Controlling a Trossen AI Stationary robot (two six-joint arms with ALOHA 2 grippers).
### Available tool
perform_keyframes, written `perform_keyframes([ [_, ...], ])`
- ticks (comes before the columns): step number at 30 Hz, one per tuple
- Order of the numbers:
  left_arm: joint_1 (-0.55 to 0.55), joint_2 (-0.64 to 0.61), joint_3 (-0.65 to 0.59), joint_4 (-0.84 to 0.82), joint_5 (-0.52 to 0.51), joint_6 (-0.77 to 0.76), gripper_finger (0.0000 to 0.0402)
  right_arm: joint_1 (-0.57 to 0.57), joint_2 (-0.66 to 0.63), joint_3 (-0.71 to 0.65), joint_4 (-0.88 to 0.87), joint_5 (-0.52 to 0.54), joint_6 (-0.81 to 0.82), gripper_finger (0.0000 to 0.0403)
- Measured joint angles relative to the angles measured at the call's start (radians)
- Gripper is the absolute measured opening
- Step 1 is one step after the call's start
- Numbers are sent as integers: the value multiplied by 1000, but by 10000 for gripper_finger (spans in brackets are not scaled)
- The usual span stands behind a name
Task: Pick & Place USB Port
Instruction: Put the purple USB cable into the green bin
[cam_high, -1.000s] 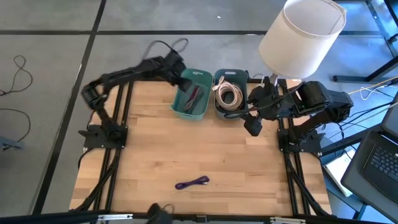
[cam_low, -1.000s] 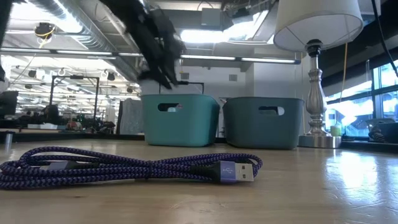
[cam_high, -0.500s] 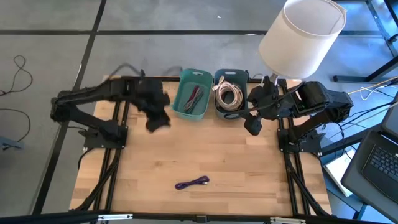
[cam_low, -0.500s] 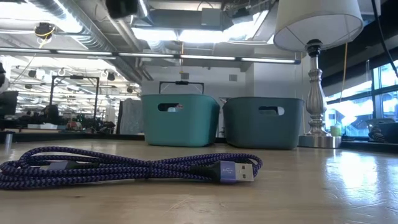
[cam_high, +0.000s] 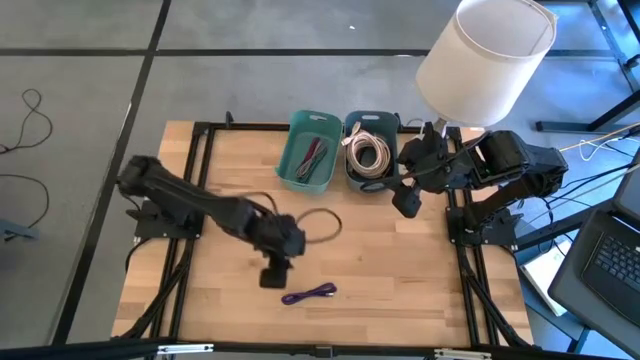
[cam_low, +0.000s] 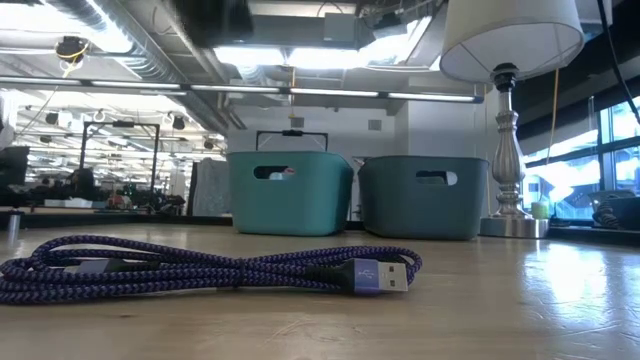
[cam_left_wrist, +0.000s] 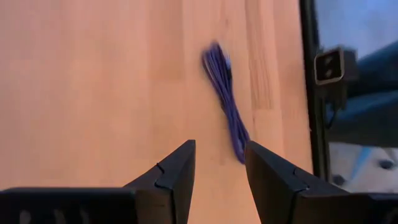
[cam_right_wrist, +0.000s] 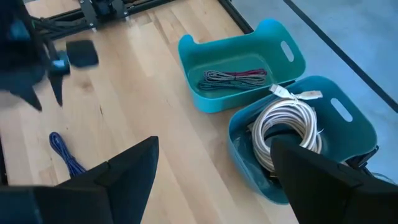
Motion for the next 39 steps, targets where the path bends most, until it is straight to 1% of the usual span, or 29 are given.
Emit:
perform_keyframes([
  [3, -17, 91, 0, 10, 57, -85, 133, 0, 0, 0, 0, 0, -20, 312],
  [6, -26, 164, -1, 54, 109, -141, 135, 0, 0, 0, 0, 0, -21, 312],
  [12, -42, 251, -1, 283, 116, -174, 136, 0, 0, 0, 1, 0, -45, 312],
  [15, -43, 275, -1, 362, 116, -192, 136, 0, 0, 0, 1, 0, -47, 312],
  [21, -42, 317, 0, 359, 87, -219, 136, 0, 0, 0, 1, 0, -48, 312],
  [27, -43, 369, 0, 370, 89, -262, 136, 0, 0, 0, 0, 0, -51, 312],
  [35, -73, 439, 0, 367, 97, -289, 136, 0, 0, 0, -23, 0, -51, 312],
  [39, -85, 462, 1, 372, 79, -296, 136, 0, 0, 0, -27, 0, -51, 312],
])
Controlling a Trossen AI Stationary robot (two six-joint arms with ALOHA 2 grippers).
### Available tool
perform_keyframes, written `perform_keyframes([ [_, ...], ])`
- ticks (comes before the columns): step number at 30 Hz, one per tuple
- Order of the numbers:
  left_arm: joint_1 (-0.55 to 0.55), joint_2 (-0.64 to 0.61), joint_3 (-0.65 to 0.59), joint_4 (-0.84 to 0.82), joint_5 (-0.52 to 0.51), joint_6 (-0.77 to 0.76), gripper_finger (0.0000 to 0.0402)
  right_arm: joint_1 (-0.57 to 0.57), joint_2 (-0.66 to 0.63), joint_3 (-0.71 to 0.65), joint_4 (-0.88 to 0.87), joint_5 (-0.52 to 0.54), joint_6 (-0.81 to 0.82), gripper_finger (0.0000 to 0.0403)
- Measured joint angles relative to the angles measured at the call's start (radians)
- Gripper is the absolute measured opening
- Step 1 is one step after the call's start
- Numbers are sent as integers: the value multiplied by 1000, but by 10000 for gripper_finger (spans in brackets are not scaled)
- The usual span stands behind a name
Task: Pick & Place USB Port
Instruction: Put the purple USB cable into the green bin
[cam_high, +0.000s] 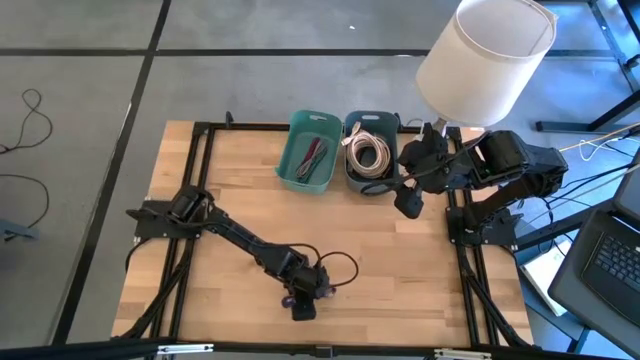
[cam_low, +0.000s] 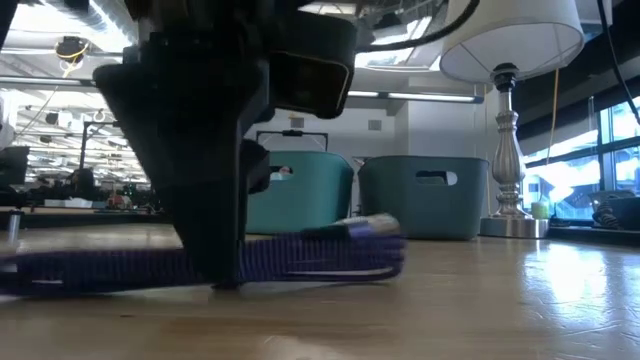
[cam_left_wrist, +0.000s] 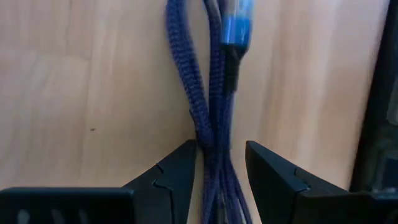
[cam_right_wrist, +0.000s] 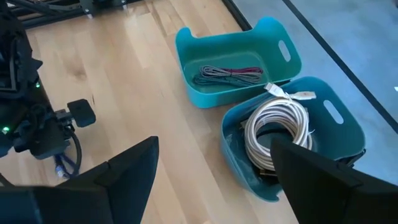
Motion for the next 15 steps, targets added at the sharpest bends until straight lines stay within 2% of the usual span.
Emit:
perform_keyframes([
  [5, -7, 17, 3, 3, -50, -31, 136, 0, 0, 0, -1, -9, 1, 312],
  [10, -17, 18, 3, 2, -158, -30, 132, 0, 0, 0, -2, -10, 3, 312],
  [12, -15, 19, 2, -3, -180, -12, 115, 0, 0, 0, -1, -11, 3, 312],
  [15, -14, 20, 2, -10, -216, 12, 56, 0, 0, 0, -1, -11, 3, 312],
])
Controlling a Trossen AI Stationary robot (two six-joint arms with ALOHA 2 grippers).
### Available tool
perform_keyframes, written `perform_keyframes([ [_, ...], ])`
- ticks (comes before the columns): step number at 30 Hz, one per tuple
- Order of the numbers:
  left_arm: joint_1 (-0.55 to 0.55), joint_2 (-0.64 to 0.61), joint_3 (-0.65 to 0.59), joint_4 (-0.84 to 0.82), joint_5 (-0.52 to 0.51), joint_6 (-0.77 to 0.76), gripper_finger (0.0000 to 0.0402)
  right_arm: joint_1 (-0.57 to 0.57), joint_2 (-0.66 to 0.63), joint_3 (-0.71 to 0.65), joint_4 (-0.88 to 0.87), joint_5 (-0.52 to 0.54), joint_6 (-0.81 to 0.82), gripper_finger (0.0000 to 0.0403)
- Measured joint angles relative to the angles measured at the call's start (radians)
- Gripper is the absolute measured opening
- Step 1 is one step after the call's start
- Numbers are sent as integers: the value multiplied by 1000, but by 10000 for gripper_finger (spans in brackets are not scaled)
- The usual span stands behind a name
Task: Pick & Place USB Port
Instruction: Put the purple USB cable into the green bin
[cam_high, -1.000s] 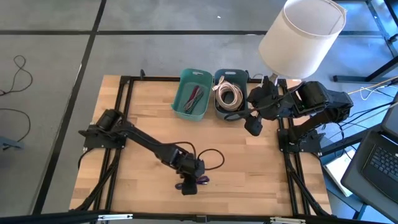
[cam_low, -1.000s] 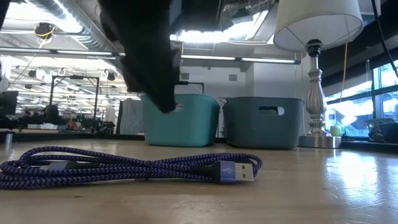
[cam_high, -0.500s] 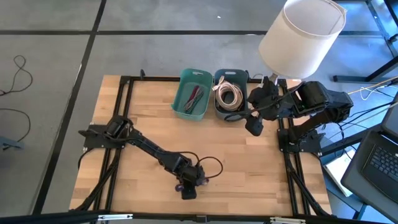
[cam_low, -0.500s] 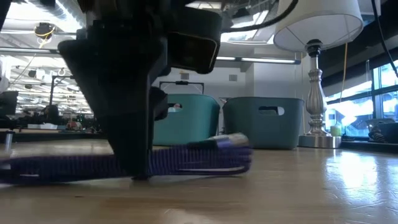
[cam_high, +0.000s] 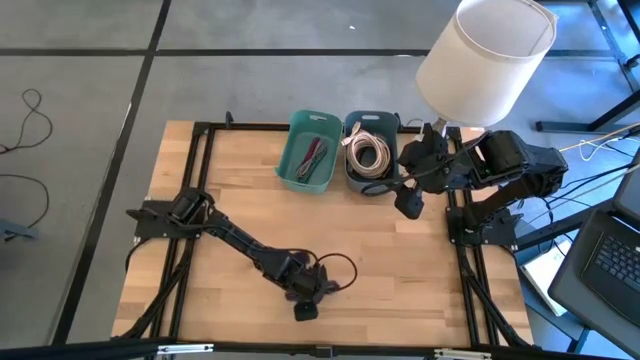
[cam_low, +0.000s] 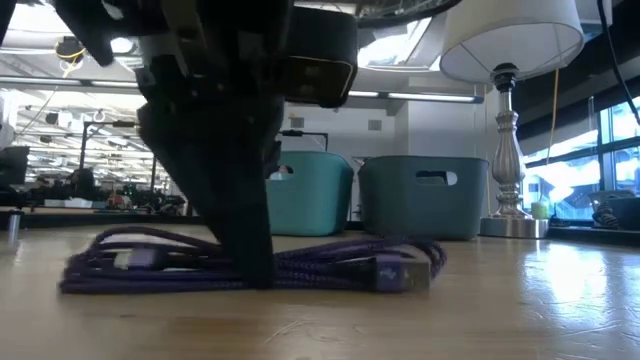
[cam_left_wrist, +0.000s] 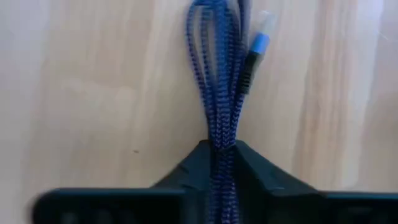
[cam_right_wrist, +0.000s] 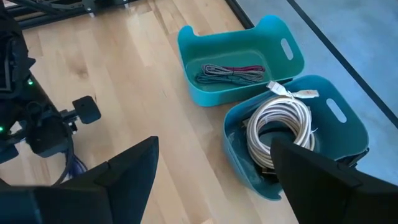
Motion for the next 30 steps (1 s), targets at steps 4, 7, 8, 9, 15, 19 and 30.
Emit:
perform_keyframes([
  [4, 6, -2, -1, 4, -33, 21, 22, 0, 0, 0, 1, 0, 0, 312],
  [7, 10, -13, -3, -3, -9, 23, 22, 0, 0, 0, 1, 0, 0, 312],
  [8, 10, -24, -5, -21, 5, 29, 22, 0, 0, 0, 0, 0, 0, 312],
  [9, 10, -36, -9, -40, 13, 33, 22, 0, 0, 0, 0, 0, -1, 312],
  [15, 15, -233, -4, -146, -33, 35, 22, 0, 0, 0, -8, 1, -4, 312],
  [19, 31, -406, -7, -171, -133, 2, 22, 0, 0, 0, -7, 10, -4, 312],
  [30, 211, -774, -4, -161, -629, 46, 21, 0, 0, 0, 25, 61, 27, 312],
])
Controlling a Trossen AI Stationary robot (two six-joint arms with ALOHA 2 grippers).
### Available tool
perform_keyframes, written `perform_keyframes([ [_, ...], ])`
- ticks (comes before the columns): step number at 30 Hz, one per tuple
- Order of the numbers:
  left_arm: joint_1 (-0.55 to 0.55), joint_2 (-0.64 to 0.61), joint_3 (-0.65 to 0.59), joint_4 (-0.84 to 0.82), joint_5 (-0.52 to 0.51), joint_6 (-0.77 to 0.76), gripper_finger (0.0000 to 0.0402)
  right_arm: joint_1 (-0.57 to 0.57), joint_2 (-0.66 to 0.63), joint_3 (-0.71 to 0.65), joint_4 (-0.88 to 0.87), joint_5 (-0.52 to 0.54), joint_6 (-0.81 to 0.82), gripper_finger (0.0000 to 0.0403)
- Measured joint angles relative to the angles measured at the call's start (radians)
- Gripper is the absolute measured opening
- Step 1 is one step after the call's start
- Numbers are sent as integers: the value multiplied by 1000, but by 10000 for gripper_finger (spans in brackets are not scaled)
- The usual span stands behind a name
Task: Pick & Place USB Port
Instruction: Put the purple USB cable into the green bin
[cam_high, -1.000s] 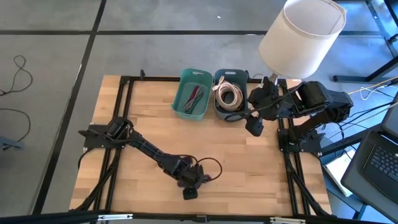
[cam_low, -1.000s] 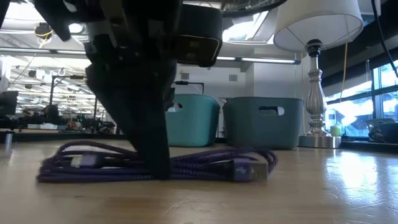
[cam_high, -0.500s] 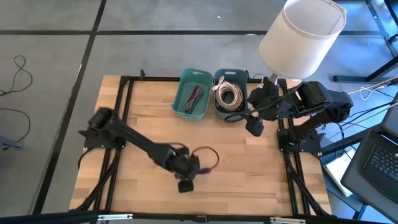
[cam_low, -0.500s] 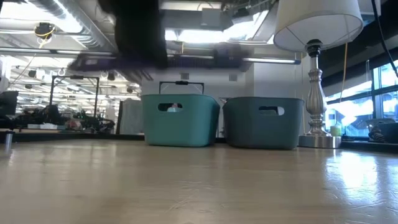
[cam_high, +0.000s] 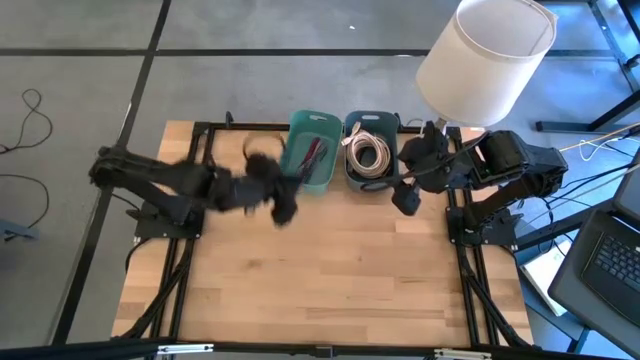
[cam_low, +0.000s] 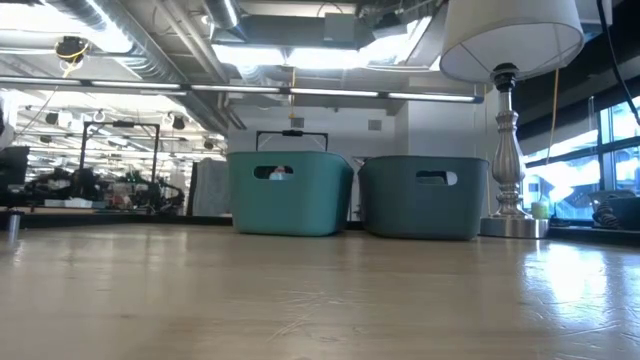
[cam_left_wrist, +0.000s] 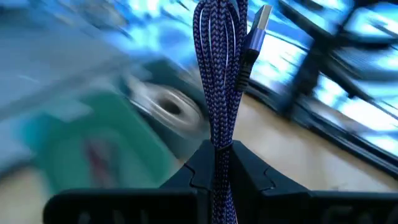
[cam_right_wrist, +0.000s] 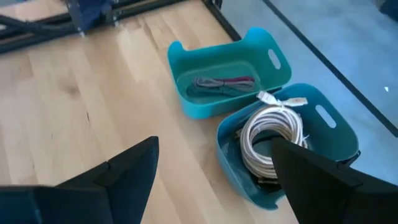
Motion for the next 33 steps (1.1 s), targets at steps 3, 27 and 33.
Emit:
perform_keyframes([
  [3, 162, -32, 0, 58, -20, 140, 21, 0, 0, 0, 30, 12, 0, 312],
  [27, 950, 418, 1, 211, 923, 38, 21, -5, 0, 0, 142, 26, 20, 312],
  [33, 897, 471, 1, 176, 893, 14, 21, -5, 0, 0, 111, 23, 25, 312],
])
